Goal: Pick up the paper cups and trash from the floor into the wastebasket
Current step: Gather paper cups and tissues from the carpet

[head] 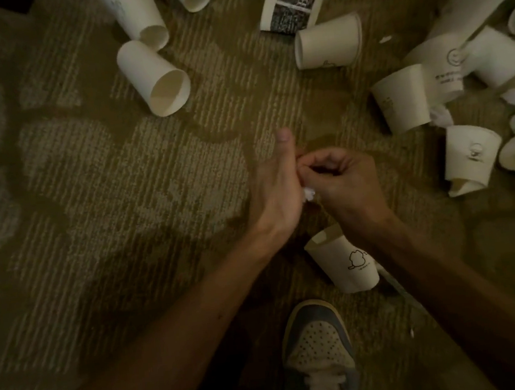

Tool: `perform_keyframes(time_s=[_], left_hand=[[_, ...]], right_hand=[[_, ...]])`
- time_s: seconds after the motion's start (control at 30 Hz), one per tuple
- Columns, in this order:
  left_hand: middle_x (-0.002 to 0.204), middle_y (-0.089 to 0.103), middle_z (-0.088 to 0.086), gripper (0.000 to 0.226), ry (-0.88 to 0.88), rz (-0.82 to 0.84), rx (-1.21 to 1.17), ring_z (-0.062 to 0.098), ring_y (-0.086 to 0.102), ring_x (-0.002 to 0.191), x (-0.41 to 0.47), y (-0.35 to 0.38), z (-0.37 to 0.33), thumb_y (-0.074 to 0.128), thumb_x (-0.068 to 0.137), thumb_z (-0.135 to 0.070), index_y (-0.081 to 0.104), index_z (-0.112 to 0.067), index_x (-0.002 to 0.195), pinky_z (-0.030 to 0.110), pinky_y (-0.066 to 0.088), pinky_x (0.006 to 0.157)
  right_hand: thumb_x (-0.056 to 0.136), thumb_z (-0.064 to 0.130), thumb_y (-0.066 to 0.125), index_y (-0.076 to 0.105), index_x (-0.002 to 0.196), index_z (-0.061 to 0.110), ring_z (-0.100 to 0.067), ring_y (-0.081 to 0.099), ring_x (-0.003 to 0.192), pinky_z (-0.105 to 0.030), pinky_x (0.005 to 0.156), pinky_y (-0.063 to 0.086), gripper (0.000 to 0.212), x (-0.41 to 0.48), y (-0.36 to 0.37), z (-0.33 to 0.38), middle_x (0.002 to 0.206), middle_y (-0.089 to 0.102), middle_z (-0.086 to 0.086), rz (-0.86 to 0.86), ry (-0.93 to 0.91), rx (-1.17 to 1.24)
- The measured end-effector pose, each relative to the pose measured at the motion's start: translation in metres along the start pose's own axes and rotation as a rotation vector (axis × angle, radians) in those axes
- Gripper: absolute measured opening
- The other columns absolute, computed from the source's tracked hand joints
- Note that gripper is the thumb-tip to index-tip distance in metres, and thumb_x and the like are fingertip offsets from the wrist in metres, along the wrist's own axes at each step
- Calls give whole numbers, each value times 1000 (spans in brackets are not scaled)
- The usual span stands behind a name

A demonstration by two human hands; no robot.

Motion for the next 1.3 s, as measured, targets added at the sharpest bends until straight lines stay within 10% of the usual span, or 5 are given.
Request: perform_keyframes(time_s=[0.37, 0.5, 0.67, 0.9, 1.3], left_hand=[[64, 65, -14, 33, 269, 186, 275, 1, 62, 58, -25, 4, 18, 40, 96, -53, 64, -32, 100, 23, 53, 54], [71, 67, -19, 18, 149, 246, 363, 3, 64, 63, -43, -2, 63, 44, 100, -48, 52, -34, 109, 20, 51, 60], [67, 67, -14, 40, -87, 341, 440, -3, 63, 63, -63, 1, 102, 52, 99, -43, 38, -25, 133, 10, 43, 52], [76, 66, -5, 41, -101, 436, 532, 6, 67, 67, -50, 6, 78, 56, 97, -45, 45, -21, 129, 26, 55, 61], [74, 57, -12, 8, 93, 121, 833, -1, 55, 65, -106, -202, -49, 54, 101, -33, 51, -26, 97, 17, 42, 57]], right_hand=[[89, 31, 60, 73, 103, 26, -3, 66, 95, -21, 82, 53, 19, -15, -26, -5, 103, 73, 7, 346, 7, -429], [65, 64, 64, 56, 126, 37, 3, 54, 99, -15, 74, 45, 67, -31, -48, -36, 119, 55, 17, 352, 106, -790], [69, 44, 83, 46, 132, 35, -7, 51, 103, -18, 73, 44, 74, -46, -51, -66, 126, 51, 10, 479, 174, -933], [74, 33, 81, 47, 129, 23, -10, 64, 95, -36, 78, 59, 66, -43, -40, -58, 110, 63, 2, 387, 178, -736], [54, 30, 82, 58, 108, 25, -4, 71, 83, -19, 64, 56, 60, -32, 153, 34, 95, 75, 5, 508, 56, -190]])
Point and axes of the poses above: each hand's wrist, its own x-axis towards the middle knuckle, its own y-axis out of the palm, z = x × y, the point moved 8 cm from there along x, towards the middle knuckle
